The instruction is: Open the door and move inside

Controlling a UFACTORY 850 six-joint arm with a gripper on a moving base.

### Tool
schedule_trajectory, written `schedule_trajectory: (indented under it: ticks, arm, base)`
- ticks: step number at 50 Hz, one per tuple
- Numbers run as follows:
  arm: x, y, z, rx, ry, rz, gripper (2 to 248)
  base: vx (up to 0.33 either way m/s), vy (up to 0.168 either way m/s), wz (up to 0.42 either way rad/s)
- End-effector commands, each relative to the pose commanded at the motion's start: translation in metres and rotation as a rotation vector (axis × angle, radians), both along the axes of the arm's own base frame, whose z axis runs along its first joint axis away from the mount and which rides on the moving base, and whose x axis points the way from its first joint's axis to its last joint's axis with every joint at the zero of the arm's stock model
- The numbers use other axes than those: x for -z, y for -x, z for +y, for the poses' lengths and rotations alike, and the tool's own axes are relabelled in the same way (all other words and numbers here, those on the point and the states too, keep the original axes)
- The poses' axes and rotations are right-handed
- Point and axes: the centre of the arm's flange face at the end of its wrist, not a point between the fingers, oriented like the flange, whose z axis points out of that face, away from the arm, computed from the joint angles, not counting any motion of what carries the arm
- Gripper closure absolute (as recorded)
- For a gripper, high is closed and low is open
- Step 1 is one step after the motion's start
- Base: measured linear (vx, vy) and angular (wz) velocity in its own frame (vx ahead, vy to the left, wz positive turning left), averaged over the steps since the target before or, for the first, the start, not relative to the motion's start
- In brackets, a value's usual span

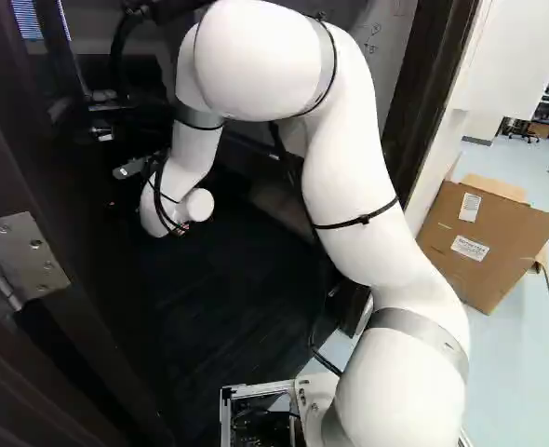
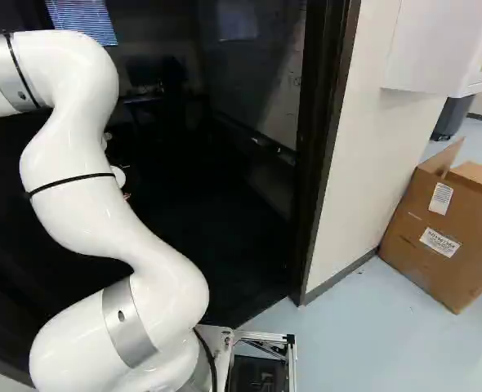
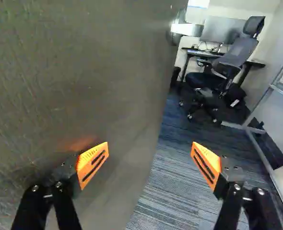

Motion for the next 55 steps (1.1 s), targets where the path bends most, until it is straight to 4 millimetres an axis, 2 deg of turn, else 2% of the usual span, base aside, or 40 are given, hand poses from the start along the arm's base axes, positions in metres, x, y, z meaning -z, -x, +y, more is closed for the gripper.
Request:
schedule_trajectory:
  ticks: [55]
  arm:
    - [0.011,0.018,0.086,-0.216,0.008,-0.074,3]
  base:
    - [0.000,0.000,0.000]
